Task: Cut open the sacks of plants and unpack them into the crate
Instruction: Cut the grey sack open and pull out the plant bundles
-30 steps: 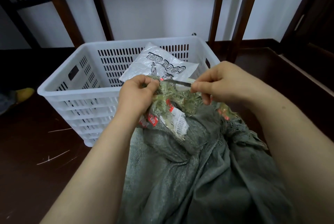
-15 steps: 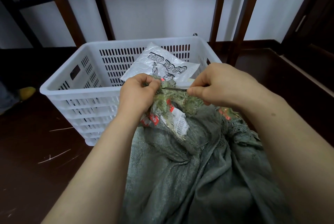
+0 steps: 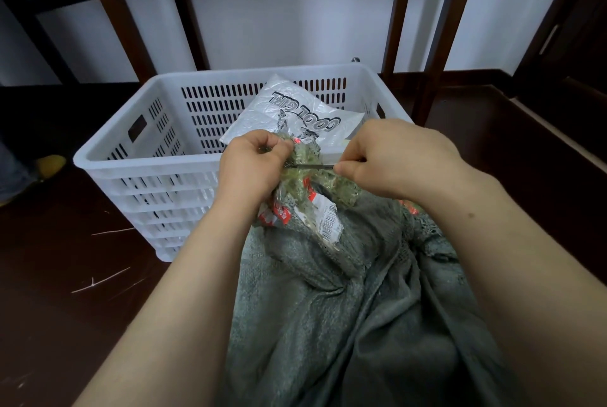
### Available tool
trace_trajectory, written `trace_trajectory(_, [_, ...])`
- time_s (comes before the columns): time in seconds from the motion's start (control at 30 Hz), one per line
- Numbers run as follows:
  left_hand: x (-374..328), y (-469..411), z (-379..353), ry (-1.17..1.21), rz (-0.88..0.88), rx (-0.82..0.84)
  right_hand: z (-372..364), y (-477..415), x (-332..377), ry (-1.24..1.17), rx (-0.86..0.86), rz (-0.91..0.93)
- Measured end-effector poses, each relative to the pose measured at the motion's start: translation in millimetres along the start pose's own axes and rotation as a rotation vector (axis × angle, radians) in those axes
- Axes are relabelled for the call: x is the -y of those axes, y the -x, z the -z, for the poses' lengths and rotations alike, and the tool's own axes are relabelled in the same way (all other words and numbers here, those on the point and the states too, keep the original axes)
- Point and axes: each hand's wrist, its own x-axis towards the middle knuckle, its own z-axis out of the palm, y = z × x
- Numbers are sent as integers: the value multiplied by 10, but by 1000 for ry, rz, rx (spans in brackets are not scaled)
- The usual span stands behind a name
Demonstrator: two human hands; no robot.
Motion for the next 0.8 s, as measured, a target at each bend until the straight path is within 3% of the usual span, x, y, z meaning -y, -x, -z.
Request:
trace_trajectory(0.23, [0, 21, -45, -48, -65, 5, -171, 25, 256, 150, -99, 58])
trace_trajectory(0.53, [22, -24, 91, -160, -80, -156, -287, 50, 246, 137, -118, 35])
trace_trajectory(0.7, [-40, 18, 30, -175, -48, -68, -310, 40, 269, 104, -54, 41])
trace_trajectory(0.8, [-55, 27, 63, -108, 79, -12, -321, 28, 269, 90, -30, 33])
